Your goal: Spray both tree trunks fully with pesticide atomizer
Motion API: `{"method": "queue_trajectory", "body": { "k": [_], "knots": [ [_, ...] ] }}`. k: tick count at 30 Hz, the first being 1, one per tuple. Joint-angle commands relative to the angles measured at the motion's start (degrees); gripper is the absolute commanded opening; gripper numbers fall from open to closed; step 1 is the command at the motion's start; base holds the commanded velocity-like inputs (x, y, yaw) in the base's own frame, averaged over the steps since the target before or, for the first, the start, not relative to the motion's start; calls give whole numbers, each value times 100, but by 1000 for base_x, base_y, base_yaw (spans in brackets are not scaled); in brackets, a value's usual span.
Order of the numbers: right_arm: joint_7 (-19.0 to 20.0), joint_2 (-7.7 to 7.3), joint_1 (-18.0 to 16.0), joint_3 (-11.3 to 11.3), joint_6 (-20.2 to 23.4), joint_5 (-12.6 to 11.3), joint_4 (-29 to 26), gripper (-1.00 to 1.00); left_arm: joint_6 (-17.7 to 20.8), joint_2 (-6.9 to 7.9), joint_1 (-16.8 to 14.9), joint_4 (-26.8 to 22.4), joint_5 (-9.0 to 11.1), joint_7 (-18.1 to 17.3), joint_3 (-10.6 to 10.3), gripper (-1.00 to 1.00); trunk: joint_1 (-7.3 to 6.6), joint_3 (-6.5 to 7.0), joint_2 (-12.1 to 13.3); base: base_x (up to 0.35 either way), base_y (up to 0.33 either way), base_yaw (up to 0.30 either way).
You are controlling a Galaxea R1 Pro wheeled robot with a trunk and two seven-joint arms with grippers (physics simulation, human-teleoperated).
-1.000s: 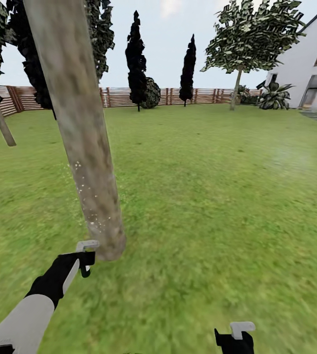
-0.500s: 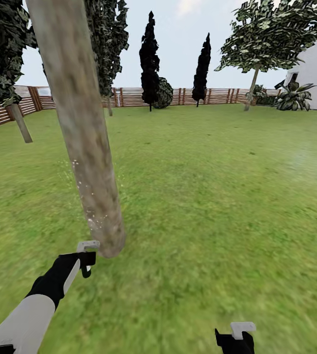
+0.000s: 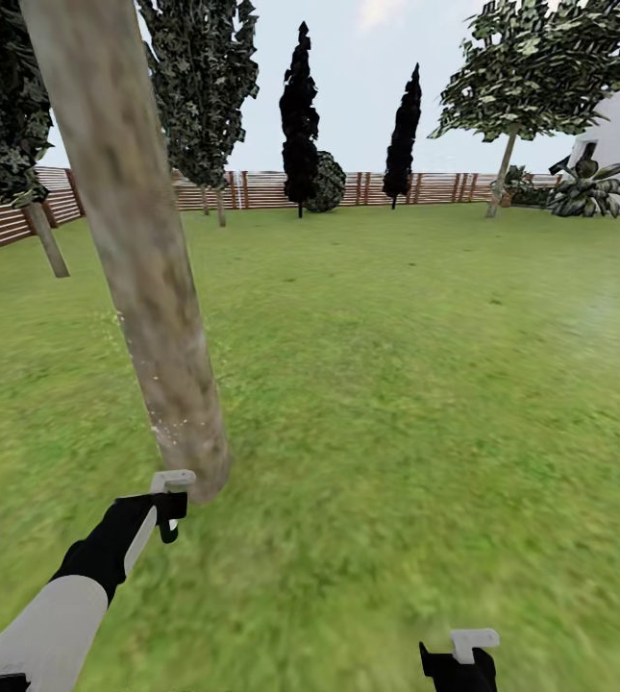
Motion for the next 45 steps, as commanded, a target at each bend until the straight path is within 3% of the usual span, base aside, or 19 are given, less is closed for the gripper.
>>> {"method": "queue_trajectory", "body": {
  "k": [1,16,36,41,43,45],
  "knots": [
    [0,0,0,0,0,0,0,100,-3,0,0,0,-1,1,1,-100,0,0,0,11,-269,210],
    [9,0,0,0,0,0,0,100,-4,0,0,0,-1,1,4,-100,0,0,0,23,-269,35],
    [9,0,0,0,0,0,0,100,-13,12,0,79,-1,-15,4,-100,0,0,0,98,-188,246],
    [9,0,0,-1,0,0,0,100,-663,-56,-37,-23,-1,-7,-30,-100,0,0,0,0,0,8],
    [9,0,0,-1,0,0,0,100,-676,-65,-94,-21,-1,-7,-32,-100,0,0,0,0,0,0],
    [9,0,0,-8,0,0,0,100,-666,24,-122,-24,-17,-14,-7,-100,0,0,0,0,0,0]
  ]
}}
